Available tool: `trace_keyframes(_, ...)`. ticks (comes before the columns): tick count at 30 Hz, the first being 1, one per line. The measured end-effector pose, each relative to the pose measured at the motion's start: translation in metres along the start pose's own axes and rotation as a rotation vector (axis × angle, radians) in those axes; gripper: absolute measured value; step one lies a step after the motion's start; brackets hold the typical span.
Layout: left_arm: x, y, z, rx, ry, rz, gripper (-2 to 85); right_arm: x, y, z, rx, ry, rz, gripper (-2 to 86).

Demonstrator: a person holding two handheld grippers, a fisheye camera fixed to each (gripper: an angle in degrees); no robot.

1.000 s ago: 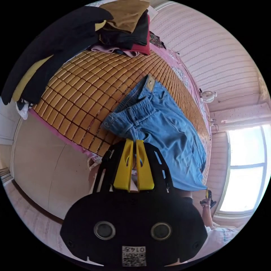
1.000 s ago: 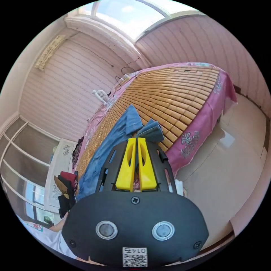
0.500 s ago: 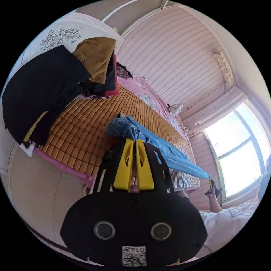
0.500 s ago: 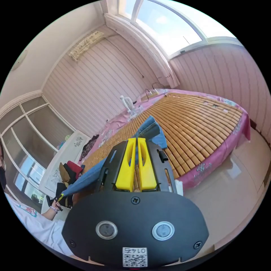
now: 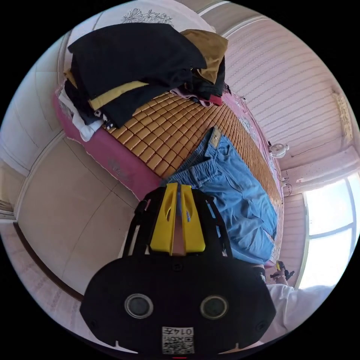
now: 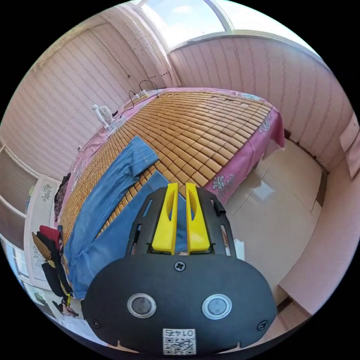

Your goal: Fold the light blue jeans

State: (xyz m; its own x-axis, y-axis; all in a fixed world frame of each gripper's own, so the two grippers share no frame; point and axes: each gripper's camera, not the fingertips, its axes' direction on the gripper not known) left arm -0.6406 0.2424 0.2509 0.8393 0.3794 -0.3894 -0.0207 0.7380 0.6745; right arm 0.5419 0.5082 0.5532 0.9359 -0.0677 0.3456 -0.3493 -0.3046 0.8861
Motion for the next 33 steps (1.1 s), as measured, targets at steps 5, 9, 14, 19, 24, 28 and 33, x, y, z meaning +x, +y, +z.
trace_keyframes(5,0.038,-0.030,0.021,0.056,-0.016,0.072,-0.8,-0.086,-0.055,0.078,-0.089,-0.039,-0.141,7.7)
trace_keyframes(9,0.070,-0.053,0.072,-0.008,-0.012,0.100,-0.3,-0.130,-0.077,0.133,-0.117,0.050,-0.198,8.9)
trace_keyframes(14,0.096,-0.068,0.132,-0.075,-0.037,0.092,-0.8,-0.155,-0.086,0.188,-0.149,0.211,-0.272,4.6)
trace_keyframes(19,0.113,-0.071,0.178,-0.181,-0.177,0.131,-1.0,-0.169,-0.098,0.185,-0.172,0.101,-0.343,0.8)
trace_keyframes(24,0.106,-0.072,0.195,-0.200,-0.135,0.110,-1.0,-0.164,-0.110,0.105,0.099,-0.151,-0.365,0.9)
trace_keyframes(28,0.101,-0.066,0.202,-0.182,-0.100,0.093,-0.9,-0.119,-0.087,0.133,-0.055,-0.011,-0.334,3.0)
trace_keyframes(33,0.110,-0.067,0.193,-0.121,-0.067,0.143,0.4,-0.107,-0.062,0.160,-0.102,0.116,-0.317,7.5)
